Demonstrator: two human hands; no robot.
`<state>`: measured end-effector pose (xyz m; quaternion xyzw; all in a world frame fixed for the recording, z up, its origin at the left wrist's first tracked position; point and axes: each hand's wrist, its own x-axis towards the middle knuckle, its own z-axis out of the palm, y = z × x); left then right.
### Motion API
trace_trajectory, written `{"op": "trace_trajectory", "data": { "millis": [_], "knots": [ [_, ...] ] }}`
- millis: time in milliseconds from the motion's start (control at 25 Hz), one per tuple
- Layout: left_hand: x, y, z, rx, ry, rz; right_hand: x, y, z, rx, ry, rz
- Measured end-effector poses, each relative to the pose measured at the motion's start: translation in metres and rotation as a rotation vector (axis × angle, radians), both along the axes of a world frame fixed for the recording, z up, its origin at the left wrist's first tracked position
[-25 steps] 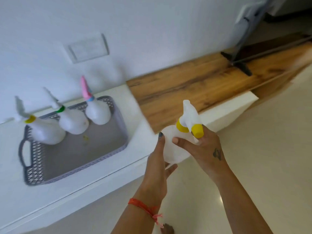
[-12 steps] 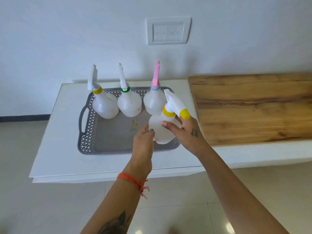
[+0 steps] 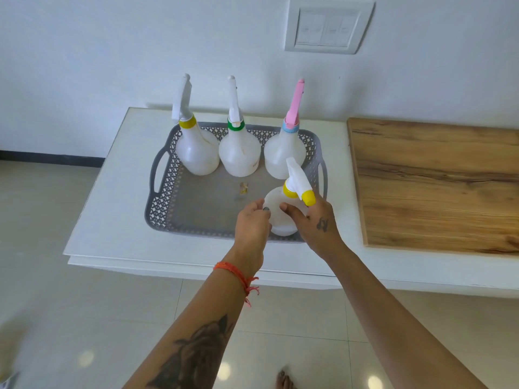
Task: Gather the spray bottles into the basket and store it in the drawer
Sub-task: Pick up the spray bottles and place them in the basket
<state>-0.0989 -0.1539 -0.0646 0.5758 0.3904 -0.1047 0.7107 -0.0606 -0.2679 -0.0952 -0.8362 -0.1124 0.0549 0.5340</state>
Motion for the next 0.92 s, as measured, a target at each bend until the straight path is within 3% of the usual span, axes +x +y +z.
{"op": "trace_trajectory", "data": {
  "millis": [320,640,760,920],
  "knots": [
    [-0.002,0.005,-0.011,-0.012,-0.038,-0.014,-0.004,0.009,-0.008,-0.09,-0.118,-0.097],
    [-0.017,0.015,0.001,-0.064,-0.12,0.057,-0.018,0.015,-0.002,-0.178,-0.054,-0.163],
    [-0.033,0.026,0.008,-0.064,-0.179,0.135,-0.039,0.021,0.004,-0.051,-0.034,-0.312],
    [-0.067,0.055,0.018,-0.089,-0.208,0.246,-0.084,0.05,0.011,0.203,0.008,-0.694]
  ]
}}
